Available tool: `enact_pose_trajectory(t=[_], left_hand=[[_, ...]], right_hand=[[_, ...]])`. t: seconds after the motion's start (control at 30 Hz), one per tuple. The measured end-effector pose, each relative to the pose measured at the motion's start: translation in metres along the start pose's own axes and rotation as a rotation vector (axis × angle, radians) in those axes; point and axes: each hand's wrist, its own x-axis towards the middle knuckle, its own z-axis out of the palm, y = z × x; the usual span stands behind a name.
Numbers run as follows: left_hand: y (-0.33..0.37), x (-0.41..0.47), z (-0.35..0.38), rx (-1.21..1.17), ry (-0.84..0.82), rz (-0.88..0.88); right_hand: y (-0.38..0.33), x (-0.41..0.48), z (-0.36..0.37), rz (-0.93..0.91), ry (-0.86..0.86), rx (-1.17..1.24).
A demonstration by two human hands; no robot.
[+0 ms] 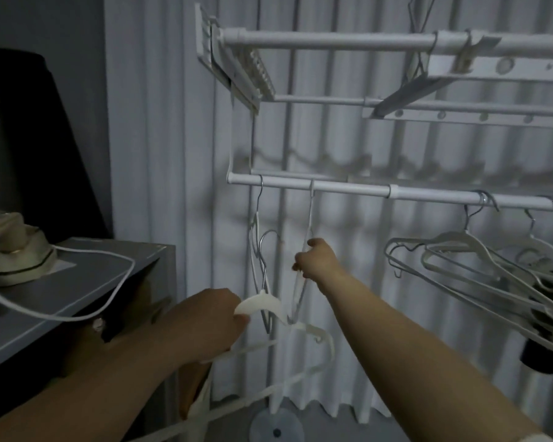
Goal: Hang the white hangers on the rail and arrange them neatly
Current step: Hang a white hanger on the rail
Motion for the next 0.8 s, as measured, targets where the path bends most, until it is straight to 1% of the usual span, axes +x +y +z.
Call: enact_pose_trajectory(t=[0.07, 0.13, 0.27, 0.4, 0.57, 0.67, 0.8], left_hand=[[0.007, 0.001, 0.0, -0.001, -0.033, 0.011], [0.017, 0.003, 0.001, -0.004, -0.025, 0.019], [0.04, 0.027, -0.004, -0.024, 0.083, -0.028], [0.059, 0.062, -0.019, -0.024, 0.149, -0.09], [0.077, 0.11, -0.035, -0.095, 0.241, -0.146], [0.076, 0.133, -0.038, -0.114, 0.2, -0.193], [0.062, 0.155, -0.034, -0.17, 0.146, -0.209]], right_hand=[[0.009, -0.002, -0.014, -0.005, 0.024, 0.031], [0.019, -0.005, -0.03, 0.001, 0.045, 0.053], [0.034, -0.003, -0.064, 0.038, 0.094, 0.106], [0.043, 0.004, -0.082, 0.046, 0.101, 0.082], [0.044, 0.013, -0.075, 0.017, 0.049, 0.102], [0.04, 0.018, -0.061, -0.003, 0.021, 0.103], [0.034, 0.027, -0.042, -0.023, 0.015, 0.072]])
